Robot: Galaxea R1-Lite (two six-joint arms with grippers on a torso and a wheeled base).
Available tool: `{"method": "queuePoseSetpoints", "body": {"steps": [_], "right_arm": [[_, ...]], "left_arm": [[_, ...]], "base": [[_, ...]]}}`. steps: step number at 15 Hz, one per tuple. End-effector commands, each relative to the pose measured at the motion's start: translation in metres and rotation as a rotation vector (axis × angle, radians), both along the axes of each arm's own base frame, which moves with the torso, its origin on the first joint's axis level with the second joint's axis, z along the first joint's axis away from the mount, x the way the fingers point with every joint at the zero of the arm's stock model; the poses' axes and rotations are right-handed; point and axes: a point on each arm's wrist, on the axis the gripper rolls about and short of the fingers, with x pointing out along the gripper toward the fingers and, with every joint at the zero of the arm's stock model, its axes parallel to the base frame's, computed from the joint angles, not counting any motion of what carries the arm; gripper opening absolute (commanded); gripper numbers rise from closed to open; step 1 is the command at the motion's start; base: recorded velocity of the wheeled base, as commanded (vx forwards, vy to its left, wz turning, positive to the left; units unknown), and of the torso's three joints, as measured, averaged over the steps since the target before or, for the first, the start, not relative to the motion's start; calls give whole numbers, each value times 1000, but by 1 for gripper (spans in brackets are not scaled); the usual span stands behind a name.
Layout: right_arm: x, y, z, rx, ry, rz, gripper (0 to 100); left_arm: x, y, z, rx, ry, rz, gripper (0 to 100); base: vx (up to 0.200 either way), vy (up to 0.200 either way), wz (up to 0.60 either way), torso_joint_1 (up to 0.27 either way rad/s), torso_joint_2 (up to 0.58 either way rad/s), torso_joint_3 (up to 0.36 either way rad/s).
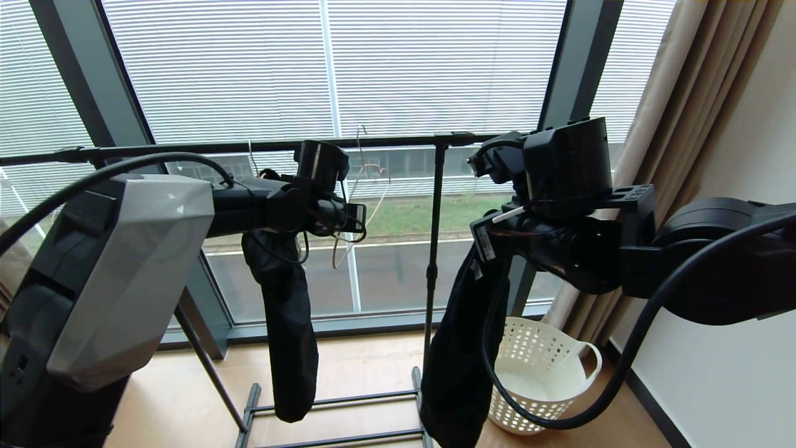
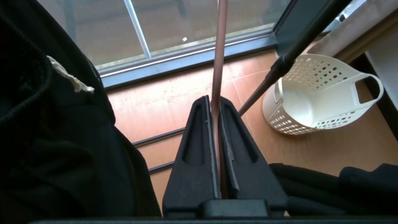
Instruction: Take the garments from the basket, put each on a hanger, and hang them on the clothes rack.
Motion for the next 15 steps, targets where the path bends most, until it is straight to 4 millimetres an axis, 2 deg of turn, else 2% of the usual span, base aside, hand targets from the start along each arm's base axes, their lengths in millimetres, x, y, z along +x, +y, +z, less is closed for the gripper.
{"method": "queuePoseSetpoints", "body": {"steps": [1,8,12,13,15], "right_arm": [[0,0,0,-1,0,0,0],[1,1,-1,-3,3,0,0],[1,1,-2,-4,4,0,0],[1,1,-1,-3,3,0,0],[0,0,-1,-2,1,-1,0]], "left_arm": [[-11,2,24,-14,-37,-4,0],[-71,3,41,14,28,-59,0],[-129,25,54,1,-2,-79,0],[-137,27,54,3,-6,-87,0],[-174,38,45,32,0,-126,0]], "base": [[0,0,0,0,0,0],[0,0,0,0,0,0],[0,0,0,0,0,0],[0,0,0,0,0,0],[0,0,0,0,0,0]]}}
